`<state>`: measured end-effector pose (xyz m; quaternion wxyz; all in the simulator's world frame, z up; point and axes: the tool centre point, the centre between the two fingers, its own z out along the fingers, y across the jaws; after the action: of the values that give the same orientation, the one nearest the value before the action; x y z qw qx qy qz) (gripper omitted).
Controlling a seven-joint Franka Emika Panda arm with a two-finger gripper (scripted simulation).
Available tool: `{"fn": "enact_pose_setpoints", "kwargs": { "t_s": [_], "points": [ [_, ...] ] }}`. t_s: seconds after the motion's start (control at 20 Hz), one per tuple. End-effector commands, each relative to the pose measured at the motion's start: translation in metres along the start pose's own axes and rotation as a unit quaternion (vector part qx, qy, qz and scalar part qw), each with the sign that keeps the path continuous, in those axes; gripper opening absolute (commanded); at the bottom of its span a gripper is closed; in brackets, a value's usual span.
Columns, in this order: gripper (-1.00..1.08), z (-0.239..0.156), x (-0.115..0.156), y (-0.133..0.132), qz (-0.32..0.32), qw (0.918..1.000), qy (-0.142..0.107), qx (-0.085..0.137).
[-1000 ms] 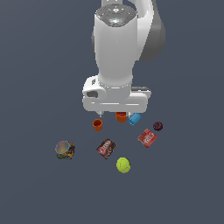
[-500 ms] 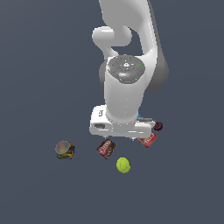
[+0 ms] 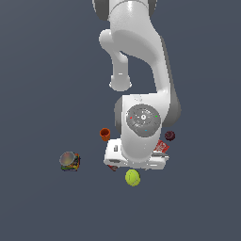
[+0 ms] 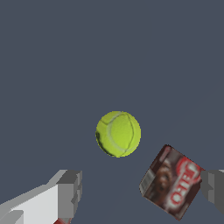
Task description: Pick up a designated object from a clutter of objects.
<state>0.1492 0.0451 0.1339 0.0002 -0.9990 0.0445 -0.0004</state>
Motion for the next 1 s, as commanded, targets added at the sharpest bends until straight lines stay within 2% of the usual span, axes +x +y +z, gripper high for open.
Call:
{"fn": "enact_pose_setpoints", "kwargs": {
  "t_s": [0.0, 0.95],
  "points": [
    [1.00, 0.014, 0.006, -0.004, 0.002, 1.0000, 0.000, 0.000],
    [1.00, 0.063, 0.014, -0.011, 0.004, 1.0000, -0.001, 0.000]
  ]
}}
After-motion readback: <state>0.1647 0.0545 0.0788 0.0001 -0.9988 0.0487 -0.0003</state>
